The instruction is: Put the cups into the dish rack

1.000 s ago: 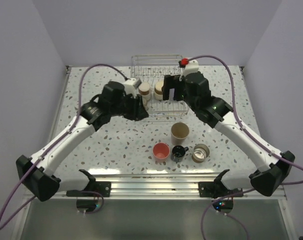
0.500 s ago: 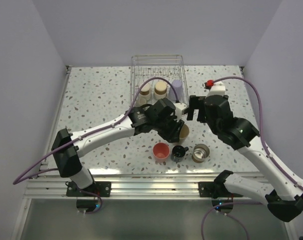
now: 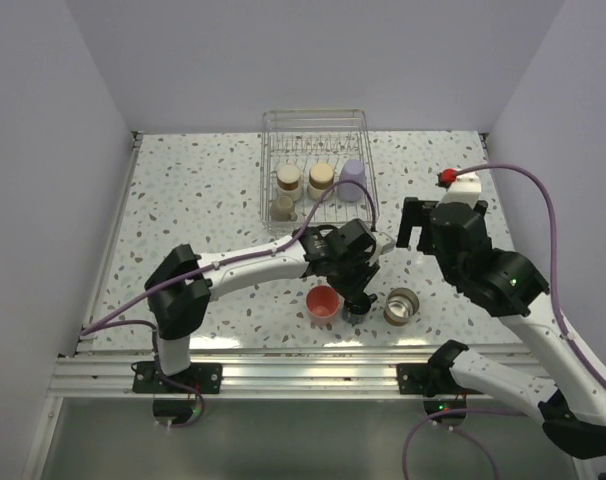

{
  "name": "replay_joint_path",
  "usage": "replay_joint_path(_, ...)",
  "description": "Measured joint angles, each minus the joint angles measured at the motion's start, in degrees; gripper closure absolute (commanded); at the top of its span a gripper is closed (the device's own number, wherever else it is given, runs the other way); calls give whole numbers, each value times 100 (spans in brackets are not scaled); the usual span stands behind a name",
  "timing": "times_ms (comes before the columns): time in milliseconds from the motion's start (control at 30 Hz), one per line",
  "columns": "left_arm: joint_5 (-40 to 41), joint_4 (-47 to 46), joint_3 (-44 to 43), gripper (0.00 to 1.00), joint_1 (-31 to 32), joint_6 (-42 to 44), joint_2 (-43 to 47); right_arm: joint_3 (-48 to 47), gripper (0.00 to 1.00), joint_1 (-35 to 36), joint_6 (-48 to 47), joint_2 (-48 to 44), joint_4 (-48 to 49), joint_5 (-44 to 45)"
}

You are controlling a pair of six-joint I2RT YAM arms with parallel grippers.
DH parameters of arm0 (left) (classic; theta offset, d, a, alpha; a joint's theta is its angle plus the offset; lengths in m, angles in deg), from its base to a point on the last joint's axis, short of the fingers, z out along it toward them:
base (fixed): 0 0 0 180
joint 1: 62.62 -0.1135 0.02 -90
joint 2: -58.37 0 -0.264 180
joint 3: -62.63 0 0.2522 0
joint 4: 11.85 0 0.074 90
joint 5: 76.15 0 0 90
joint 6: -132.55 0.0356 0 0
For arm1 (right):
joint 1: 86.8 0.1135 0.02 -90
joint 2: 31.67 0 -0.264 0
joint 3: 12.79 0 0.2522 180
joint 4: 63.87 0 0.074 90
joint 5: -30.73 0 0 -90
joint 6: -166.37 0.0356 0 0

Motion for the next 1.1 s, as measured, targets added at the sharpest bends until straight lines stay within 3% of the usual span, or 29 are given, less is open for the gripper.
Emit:
replay_joint_path(400,275,275,461,64,101,-68,-284,-345,1,7,-9,-229,221,68)
replay_joint_path(500,302,229,461,75,109,-116,-295,-345,1,7,-33,-157,225,66)
replay_joint_path(533,308,197,461,87,111,-107,-313,-345,2,7,-35,-136,232,66)
replay_joint_path(600,330,168,459,100,116,-118,-341,-345,1,7,-50,-103,245,66)
replay_joint_path(867,247,177,341,100,136,-151,-393,-345,1,7,-57,-101,260,72)
replay_joint_path(1100,256,542,-791,100,122,-125,-385,-625,1,7,-55,-2,238,76)
